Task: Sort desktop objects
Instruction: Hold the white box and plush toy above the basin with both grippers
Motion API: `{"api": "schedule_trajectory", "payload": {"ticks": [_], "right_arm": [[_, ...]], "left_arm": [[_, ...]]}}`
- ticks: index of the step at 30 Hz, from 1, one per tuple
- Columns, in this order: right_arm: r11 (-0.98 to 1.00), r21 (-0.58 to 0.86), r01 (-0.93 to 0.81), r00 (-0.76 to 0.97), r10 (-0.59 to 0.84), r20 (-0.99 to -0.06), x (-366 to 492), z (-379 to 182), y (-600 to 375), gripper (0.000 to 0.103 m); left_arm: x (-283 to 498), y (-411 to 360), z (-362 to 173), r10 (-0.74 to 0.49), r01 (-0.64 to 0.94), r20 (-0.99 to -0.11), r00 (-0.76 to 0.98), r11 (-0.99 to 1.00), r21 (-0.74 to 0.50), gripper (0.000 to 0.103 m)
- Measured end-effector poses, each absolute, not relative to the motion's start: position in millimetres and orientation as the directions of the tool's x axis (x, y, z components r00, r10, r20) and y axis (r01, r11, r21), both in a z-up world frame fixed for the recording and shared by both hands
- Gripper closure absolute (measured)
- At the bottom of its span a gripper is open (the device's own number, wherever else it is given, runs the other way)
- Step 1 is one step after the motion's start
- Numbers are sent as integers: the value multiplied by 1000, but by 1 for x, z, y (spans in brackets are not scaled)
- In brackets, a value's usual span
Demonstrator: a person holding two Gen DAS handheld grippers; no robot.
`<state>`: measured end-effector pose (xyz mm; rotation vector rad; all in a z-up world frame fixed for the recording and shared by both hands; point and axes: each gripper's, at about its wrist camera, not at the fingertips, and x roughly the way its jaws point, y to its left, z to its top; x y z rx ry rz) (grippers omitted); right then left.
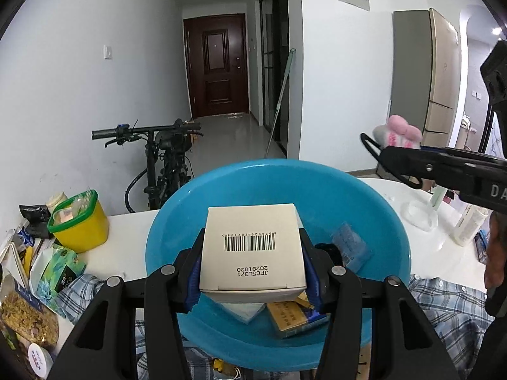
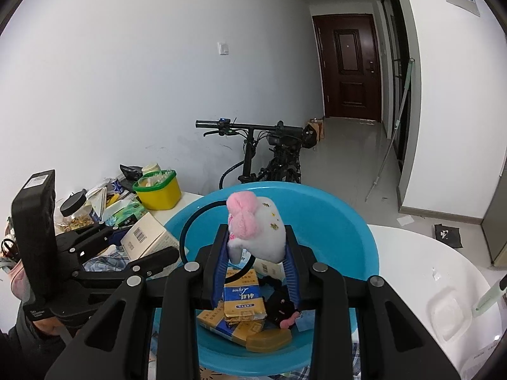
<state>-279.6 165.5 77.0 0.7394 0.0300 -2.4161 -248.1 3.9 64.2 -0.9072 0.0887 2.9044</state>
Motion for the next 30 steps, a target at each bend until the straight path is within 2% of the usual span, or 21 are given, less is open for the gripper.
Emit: {"api": "schedule_trajectory", "payload": {"ticks": [30], "right_arm": [[-813, 120, 569, -650, -535, -539, -278, 69, 155, 72]], "left_arm": [[-248, -1, 66, 81, -110, -573, -816, -994, 15, 49]]}}
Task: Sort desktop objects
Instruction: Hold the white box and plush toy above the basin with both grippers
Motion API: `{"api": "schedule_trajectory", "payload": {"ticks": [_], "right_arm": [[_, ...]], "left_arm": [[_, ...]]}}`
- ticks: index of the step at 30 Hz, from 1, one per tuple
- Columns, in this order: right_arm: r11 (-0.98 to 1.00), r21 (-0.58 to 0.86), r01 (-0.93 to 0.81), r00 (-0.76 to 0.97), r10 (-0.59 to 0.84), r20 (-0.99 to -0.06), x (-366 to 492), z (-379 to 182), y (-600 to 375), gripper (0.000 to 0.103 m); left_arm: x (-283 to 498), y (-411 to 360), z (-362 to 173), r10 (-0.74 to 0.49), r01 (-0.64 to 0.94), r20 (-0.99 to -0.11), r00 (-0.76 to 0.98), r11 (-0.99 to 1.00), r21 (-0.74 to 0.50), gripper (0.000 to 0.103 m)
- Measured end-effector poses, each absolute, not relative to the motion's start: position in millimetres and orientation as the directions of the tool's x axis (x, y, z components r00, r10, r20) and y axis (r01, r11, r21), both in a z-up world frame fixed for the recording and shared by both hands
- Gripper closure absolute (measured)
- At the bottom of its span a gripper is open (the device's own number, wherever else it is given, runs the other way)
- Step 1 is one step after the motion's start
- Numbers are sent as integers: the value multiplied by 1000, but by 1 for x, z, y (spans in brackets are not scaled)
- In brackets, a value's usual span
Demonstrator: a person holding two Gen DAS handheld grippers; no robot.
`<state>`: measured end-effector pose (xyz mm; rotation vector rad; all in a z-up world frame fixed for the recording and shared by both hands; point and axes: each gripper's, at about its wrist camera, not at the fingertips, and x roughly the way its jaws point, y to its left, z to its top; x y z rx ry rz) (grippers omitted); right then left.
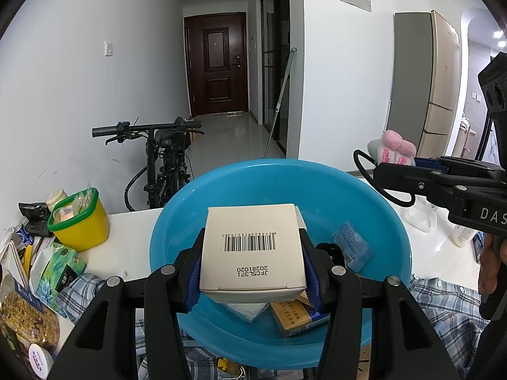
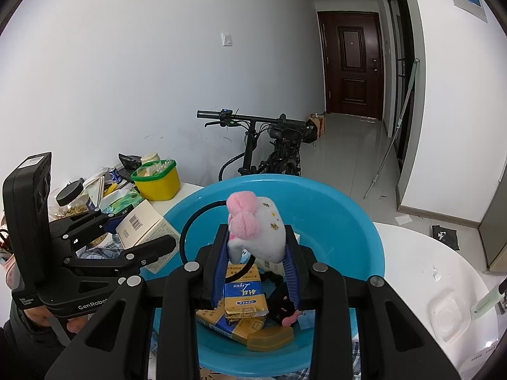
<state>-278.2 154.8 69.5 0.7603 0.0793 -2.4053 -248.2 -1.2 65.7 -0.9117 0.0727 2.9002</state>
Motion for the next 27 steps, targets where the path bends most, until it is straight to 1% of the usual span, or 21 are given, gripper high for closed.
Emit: {"api": "schedule_trajectory", "payload": {"ticks": [27], "right_arm": [[-814, 116, 570, -648, -532, -546, -278, 68, 150, 72]], "left_arm": [[-249, 0, 66, 83, -110, -577, -812, -994, 12, 49]]}}
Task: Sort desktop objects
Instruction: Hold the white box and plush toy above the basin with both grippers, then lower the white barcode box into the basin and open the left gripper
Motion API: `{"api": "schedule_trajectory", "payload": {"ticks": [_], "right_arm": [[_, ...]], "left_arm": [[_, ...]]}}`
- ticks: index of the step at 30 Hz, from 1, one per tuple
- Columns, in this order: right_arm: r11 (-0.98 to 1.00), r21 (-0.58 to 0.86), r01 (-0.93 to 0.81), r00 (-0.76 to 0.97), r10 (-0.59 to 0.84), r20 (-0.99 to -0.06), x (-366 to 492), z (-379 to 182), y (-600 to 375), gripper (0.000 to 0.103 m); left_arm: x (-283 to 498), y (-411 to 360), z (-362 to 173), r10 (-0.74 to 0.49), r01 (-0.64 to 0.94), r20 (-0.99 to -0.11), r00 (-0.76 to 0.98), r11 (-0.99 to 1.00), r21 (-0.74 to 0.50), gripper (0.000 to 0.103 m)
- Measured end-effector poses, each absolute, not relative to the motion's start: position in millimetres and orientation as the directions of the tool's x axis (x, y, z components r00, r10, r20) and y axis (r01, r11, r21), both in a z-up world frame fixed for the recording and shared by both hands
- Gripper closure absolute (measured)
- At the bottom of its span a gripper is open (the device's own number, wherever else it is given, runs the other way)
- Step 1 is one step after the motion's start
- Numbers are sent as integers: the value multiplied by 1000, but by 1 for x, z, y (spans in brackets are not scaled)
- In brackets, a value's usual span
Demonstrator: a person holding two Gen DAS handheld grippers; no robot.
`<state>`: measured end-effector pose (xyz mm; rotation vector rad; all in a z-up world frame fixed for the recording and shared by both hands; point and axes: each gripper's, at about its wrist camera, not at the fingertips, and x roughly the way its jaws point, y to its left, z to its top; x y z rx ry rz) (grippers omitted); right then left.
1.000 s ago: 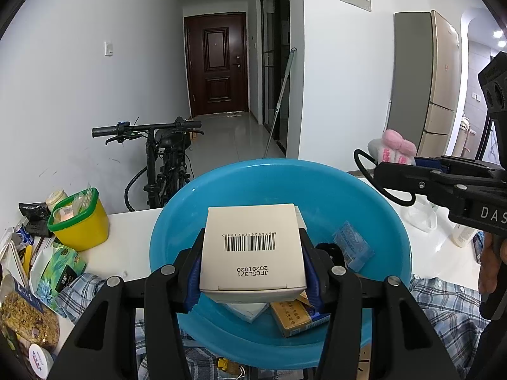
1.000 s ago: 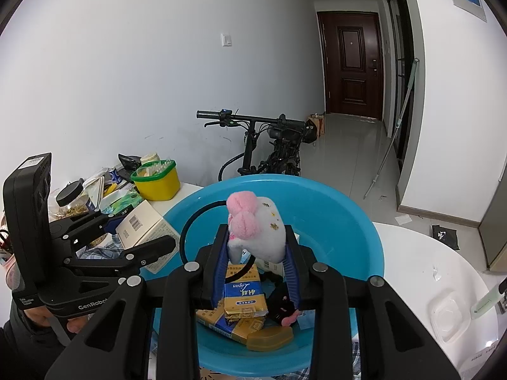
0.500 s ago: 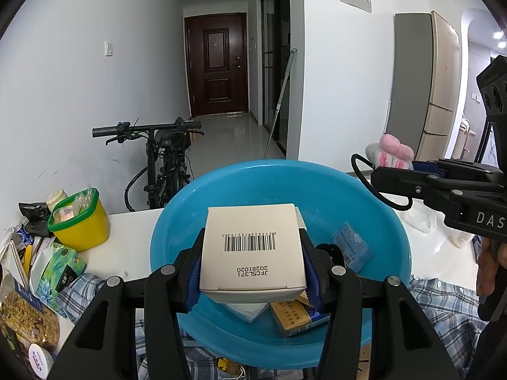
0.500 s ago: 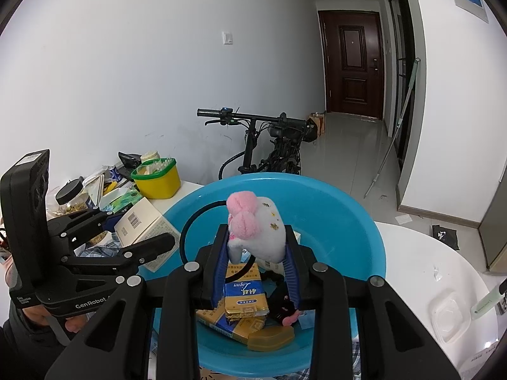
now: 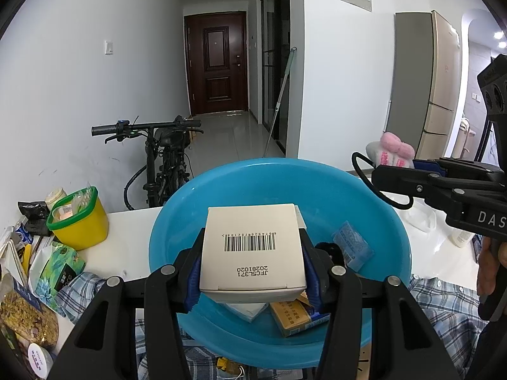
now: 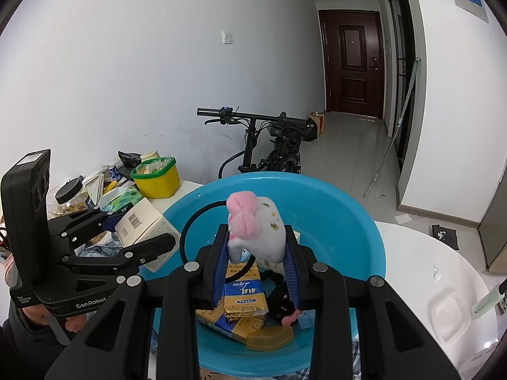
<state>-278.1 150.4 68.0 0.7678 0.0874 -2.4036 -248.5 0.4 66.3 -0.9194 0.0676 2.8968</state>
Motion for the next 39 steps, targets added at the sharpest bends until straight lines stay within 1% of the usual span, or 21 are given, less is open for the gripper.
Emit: {"api": "schedule_trajectory", "payload": {"ticks": [39], "right_arm": [[-816, 119, 565, -647, -528, -550, -279, 68, 151, 72]], "left_arm": [[-249, -2, 62, 97, -120, -586, -804, -993, 1, 49]]}}
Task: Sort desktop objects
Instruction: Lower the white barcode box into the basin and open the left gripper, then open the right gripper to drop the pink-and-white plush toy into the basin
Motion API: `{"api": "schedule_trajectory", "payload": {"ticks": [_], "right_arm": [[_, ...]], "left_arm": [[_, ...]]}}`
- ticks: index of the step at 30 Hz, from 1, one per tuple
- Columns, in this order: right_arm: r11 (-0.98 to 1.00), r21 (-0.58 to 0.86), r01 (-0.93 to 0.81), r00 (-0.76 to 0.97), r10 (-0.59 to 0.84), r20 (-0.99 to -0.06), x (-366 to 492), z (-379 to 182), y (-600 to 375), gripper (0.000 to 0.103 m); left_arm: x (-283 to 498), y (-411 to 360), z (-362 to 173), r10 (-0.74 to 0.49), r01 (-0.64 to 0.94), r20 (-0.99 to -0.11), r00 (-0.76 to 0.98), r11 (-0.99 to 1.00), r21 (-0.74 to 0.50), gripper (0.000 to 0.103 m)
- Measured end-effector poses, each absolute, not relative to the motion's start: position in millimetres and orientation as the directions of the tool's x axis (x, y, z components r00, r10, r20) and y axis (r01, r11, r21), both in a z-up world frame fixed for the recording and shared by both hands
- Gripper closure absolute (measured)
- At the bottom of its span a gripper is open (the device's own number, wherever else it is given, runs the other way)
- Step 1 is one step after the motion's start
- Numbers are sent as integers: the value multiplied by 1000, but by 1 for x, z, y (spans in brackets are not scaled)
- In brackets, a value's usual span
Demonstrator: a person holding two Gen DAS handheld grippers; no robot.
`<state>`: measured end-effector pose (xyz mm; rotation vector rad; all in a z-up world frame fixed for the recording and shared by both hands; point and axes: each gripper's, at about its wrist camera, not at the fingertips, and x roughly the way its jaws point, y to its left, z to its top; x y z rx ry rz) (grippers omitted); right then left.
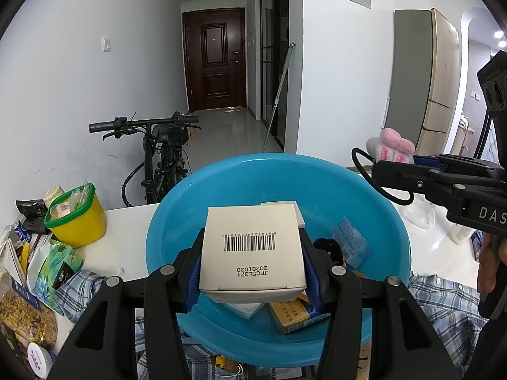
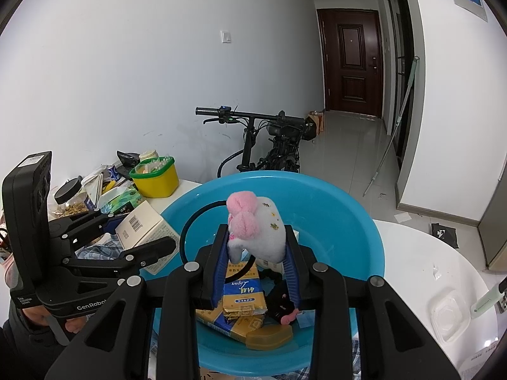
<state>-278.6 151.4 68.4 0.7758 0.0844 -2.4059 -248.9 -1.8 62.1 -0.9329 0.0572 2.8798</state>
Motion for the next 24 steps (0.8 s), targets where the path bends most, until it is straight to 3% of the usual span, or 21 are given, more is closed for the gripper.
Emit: {"api": "schedule_trajectory", "payload": {"ticks": [2, 3, 4, 5, 24], "right_arm": [[-817, 120, 564, -647, -528, -550, -279, 68, 151, 72], [-818, 120, 563, -648, -527, -550, -279, 68, 152, 72], [-818, 121, 562, -649, -527, -549, -279, 68, 152, 72], [-819, 123, 561, -650, -527, -548, -279, 68, 153, 72], [-821, 124, 557, -648, -523, -553, -282, 65, 153, 72]], "left_arm": [[-249, -3, 62, 98, -118, -584, -805, -993, -5, 48], [-249, -3, 62, 95, -112, -587, -804, -994, -7, 34], [-249, -4, 62, 80, -100, -589, -804, -995, 1, 7], [-249, -4, 63, 65, -88, -583, -810, -996, 11, 0], [-246, -3, 67, 34, -78, -575, -818, -996, 51, 0]]}}
